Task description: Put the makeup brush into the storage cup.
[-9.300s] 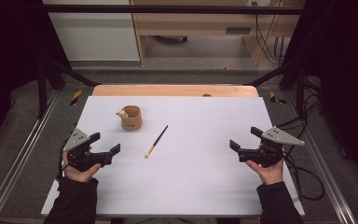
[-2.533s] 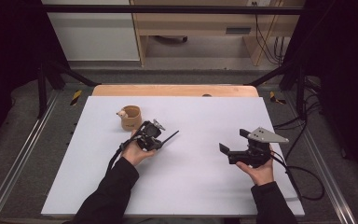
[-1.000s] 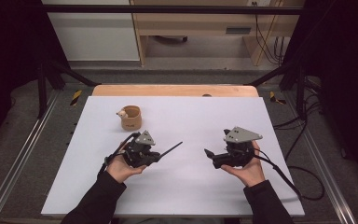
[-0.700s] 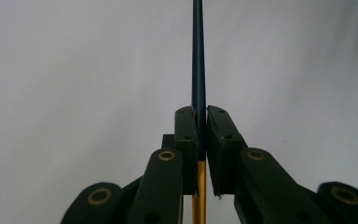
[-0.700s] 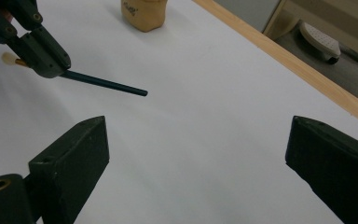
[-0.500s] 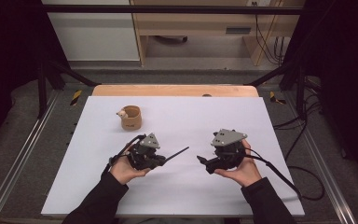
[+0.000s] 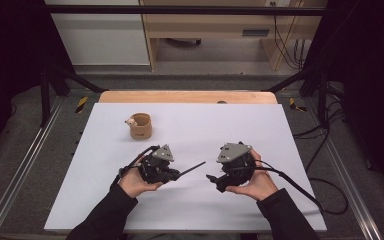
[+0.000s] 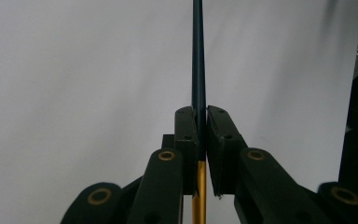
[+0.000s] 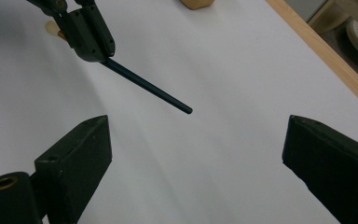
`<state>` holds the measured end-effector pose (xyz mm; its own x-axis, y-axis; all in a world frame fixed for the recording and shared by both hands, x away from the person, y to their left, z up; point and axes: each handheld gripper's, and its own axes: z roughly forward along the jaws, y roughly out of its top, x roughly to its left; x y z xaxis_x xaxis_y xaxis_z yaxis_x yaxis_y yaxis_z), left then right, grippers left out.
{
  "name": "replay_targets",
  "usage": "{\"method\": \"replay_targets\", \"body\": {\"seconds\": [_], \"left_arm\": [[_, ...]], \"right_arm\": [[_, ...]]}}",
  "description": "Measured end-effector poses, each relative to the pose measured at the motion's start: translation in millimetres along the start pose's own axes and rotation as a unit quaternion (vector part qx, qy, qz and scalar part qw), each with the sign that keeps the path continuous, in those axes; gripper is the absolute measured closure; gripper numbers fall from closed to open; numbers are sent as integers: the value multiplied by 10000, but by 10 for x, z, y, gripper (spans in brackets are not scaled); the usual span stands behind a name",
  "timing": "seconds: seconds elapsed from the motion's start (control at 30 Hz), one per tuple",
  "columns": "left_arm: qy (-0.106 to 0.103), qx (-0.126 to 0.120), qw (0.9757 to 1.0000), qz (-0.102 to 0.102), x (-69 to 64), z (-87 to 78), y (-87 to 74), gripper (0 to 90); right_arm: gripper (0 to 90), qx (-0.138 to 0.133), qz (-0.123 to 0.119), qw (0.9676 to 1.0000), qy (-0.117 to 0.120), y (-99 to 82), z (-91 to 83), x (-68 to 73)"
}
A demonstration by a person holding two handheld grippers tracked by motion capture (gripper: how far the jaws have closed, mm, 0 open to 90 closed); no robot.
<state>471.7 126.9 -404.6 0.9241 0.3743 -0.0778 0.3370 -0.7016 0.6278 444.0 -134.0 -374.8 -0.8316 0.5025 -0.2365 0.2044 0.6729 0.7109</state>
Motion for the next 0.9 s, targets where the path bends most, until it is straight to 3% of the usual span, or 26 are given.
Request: {"method": "replay_targets", "body": {"seconds": [0.17,0.47,0.63,0.9], "left_arm": [[-56,116,9998,122,-9,-16,27,832],[-82,214,9994,272,-37,-24,98,832],[-179,257,9991,288,-45,-18,117,832],[-285,315,9984,364,-50,-42,156,832]], "right_arm": [[114,-7,-130,9998,127,17,13,39],[132,233,-514,9983,158,88,26,111],[133,288,-587,9976,217,126,41,143],[143,454,-889,9945,318,184,85,211]]}}
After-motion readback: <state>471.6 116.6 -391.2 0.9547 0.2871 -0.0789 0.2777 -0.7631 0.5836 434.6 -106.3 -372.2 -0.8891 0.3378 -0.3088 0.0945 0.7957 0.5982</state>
